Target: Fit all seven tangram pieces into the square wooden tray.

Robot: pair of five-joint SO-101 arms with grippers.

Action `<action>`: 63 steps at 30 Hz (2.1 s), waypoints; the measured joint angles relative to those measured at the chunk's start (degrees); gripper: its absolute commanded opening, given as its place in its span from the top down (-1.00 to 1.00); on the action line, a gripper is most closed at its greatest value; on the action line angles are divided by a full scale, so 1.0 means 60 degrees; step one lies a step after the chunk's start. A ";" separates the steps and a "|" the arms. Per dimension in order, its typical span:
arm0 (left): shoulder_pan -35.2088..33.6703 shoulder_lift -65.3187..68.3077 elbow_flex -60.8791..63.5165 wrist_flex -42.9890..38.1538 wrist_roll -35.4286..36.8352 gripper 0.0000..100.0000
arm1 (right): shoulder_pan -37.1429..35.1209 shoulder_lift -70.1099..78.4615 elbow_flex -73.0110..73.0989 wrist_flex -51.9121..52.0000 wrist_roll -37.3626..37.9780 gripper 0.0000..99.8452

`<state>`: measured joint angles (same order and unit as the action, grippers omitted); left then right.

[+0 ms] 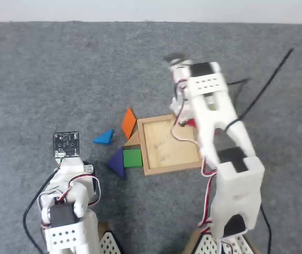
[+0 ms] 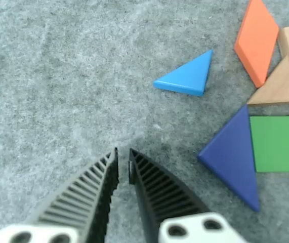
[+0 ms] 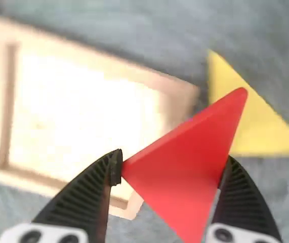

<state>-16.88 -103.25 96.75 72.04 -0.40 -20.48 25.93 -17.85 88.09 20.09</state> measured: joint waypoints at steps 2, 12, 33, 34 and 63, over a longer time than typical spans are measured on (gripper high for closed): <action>0.0000 0.0000 0.0000 0.0000 0.0000 0.93 | -0.0454 0.0000 0.0000 0.0000 0.1231 0.59; 0.0000 0.0000 0.0000 0.0000 0.0000 0.93 | -0.1846 0.0000 0.0044 -0.0176 0.6432 0.59; 0.0000 0.0000 0.0000 0.0000 0.0000 0.93 | -0.1817 0.0000 0.1670 -0.1172 0.8689 0.24; 0.0000 0.0000 0.0000 0.0000 0.0000 0.93 | -0.1817 0.0000 0.1670 -0.1172 0.8689 0.24; 0.0000 0.0000 0.0000 0.0000 0.0000 0.93 | 0.2037 0.1231 -0.0220 -0.1011 0.4352 0.23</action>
<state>-16.88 -103.25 96.75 72.04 -0.40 -8.26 33.32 -19.16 82.02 46.20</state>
